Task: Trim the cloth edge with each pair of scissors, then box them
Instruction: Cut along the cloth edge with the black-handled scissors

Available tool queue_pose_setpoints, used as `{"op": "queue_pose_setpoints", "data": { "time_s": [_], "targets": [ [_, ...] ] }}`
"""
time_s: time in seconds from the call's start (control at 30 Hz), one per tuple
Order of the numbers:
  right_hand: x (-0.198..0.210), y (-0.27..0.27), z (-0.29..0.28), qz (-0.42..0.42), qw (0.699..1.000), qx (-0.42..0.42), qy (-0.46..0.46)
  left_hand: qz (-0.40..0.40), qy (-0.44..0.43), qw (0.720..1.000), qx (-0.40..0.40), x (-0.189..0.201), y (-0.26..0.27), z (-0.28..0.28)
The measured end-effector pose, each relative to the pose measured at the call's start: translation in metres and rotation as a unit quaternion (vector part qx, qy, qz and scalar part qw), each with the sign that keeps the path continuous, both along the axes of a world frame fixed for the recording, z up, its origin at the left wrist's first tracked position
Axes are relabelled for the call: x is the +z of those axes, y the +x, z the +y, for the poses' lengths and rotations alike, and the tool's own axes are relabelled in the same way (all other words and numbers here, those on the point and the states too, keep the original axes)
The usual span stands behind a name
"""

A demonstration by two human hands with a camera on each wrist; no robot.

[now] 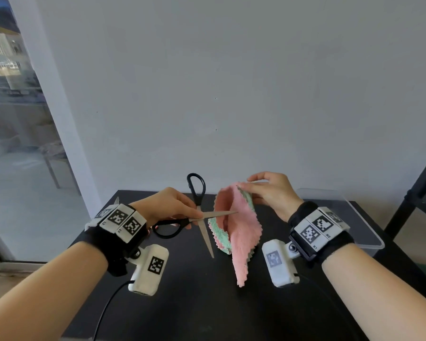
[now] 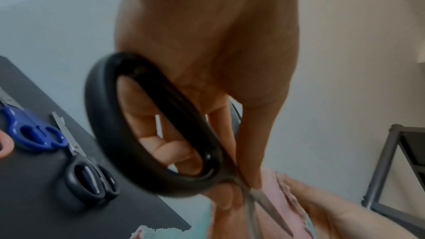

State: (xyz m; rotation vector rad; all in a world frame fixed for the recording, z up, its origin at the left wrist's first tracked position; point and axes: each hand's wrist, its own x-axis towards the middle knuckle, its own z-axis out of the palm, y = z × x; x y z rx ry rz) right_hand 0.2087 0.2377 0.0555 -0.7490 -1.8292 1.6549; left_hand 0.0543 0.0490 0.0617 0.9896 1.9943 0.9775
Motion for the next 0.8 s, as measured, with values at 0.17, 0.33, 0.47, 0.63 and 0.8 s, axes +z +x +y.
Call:
{"op": "queue_pose_setpoints", "data": {
  "time_s": [0.17,0.33,0.47,0.63,0.8],
  "targets": [
    [0.012,-0.007,-0.009,-0.096,0.982,0.103,0.122,0.04,-0.008,0.999,-0.002,0.0,0.005,0.007],
    [0.022,-0.011,-0.017,-0.174,0.944,0.214,0.184,0.064,-0.023,0.998,-0.019,0.003,0.007,0.01],
    [0.024,-0.019,-0.028,-0.214,0.919,0.252,0.214,0.083,-0.034,0.995,-0.043,0.003,0.009,0.014],
    [0.022,-0.026,-0.033,-0.238,0.908,0.263,0.221,0.093,-0.022,0.995,-0.025,-0.002,0.009,0.016],
    [0.021,-0.021,-0.032,-0.238,0.908,0.28,0.202,0.088,0.0,0.996,-0.012,-0.008,0.007,0.014]
  ]
}}
